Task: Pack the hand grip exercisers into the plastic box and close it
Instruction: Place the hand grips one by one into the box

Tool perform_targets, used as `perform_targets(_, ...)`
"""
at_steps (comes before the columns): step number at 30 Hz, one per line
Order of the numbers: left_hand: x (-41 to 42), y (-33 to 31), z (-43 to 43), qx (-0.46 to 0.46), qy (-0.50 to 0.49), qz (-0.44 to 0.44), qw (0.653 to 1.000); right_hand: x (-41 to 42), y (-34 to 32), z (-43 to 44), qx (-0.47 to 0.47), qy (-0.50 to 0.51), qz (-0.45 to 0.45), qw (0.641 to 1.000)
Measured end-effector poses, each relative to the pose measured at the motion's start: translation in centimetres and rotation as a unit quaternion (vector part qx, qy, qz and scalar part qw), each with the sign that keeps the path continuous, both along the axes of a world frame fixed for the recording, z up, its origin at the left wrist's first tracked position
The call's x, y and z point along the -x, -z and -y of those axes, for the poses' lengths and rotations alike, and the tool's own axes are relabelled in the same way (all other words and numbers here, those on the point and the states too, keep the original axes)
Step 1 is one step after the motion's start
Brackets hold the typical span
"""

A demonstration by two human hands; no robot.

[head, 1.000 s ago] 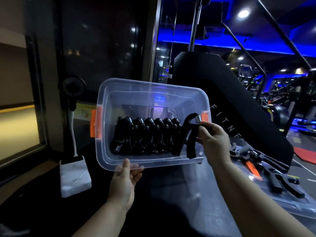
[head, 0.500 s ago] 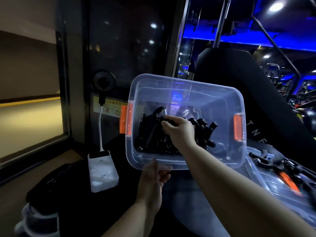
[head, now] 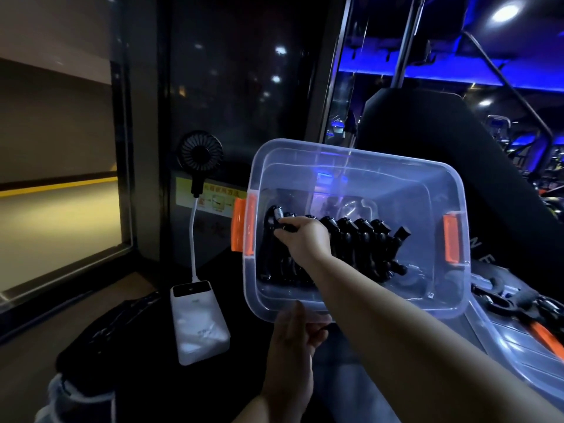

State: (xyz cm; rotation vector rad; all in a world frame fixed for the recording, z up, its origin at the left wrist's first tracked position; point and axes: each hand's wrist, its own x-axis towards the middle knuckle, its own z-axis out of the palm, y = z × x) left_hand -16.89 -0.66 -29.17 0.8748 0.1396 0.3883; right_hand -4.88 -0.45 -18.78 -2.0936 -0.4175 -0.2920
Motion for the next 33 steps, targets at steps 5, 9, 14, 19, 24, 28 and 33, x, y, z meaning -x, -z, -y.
perform_targets(5, -0.3, 0.2, -0.2, -0.004, 0.000, -0.013, 1.000, -1.0, -0.6, -1.2, -0.042, -0.024, -0.058, 0.997)
perform_targets(9, -0.6, 0.3, -0.2, 0.013, 0.002, -0.031, 0.999, -2.5, -0.5, -1.8, -0.025, -0.057, -0.063, 0.996)
perform_targets(14, -0.8, 0.3, -0.2, 0.033, 0.005, -0.023, 0.999, -2.9, -0.6, -2.3, -0.071, -0.061, -0.099, 0.991)
perform_targets(19, -0.8, 0.7, -0.2, 0.036, 0.014, -0.010, 0.999, -2.7, -0.8, -1.7, -0.125, -0.093, -0.149, 0.976)
perform_targets(24, -0.3, 0.3, -0.1, 0.040, -0.003, 0.003, 0.999, -2.7, -0.1, -1.2, -0.137, -0.074, -0.131, 0.979)
perform_targets(28, -0.4, 0.2, -0.3, 0.036, -0.003, -0.008, 0.999, -2.4, 0.2, -0.5, -0.132, -0.057, -0.091, 0.985)
perform_targets(33, -0.5, 0.1, -0.3, 0.041, 0.006, -0.006, 0.999, -2.3, 0.7, 1.7, -0.065, -0.036, -0.049, 0.996)
